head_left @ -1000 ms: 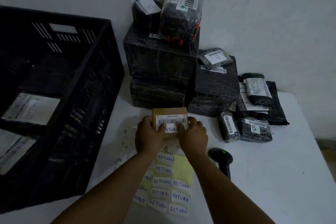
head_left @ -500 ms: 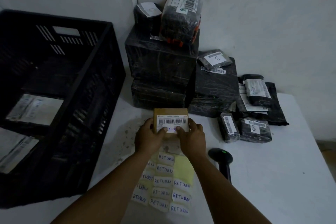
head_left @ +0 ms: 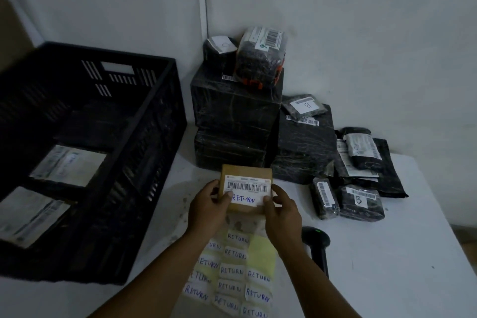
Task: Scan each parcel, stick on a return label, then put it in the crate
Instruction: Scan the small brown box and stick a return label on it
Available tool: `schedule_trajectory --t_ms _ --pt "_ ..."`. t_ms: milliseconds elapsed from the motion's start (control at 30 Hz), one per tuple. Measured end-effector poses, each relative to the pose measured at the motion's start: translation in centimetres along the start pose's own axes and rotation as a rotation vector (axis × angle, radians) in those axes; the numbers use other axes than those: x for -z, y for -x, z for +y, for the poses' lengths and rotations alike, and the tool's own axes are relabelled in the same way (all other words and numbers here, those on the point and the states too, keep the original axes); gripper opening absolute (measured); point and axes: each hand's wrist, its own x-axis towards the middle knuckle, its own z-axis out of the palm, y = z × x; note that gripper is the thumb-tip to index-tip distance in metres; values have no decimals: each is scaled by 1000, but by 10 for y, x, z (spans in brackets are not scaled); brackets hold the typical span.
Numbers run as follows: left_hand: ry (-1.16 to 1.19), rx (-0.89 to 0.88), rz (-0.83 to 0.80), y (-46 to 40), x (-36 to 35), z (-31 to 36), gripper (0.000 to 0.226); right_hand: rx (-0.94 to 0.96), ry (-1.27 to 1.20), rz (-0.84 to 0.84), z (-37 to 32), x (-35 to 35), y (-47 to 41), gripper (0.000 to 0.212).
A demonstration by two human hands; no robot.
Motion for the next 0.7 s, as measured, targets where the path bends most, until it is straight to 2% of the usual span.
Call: schedule_trajectory --t_ms 67,200,333,400,533,700 --pt "42 -38 38 6 9 16 18 62 -61 20 -18 6 6 38" --pt "122 -137 139 12 38 62 35 196 -175 80 -70 18 9 38" --pt "181 -252 242 16 82 108 37 347 -233 124 -123 24 16 42" --pt "212 -279 277 18 108 126 41 399 -284 110 -150 22 19 42" --pt "267 -329 349 22 168 145 30 495 -350 36 -202 6 27 38" --pt "367 -254 404 14 248 134 31 591 -366 -67 -257 -39 38 40"
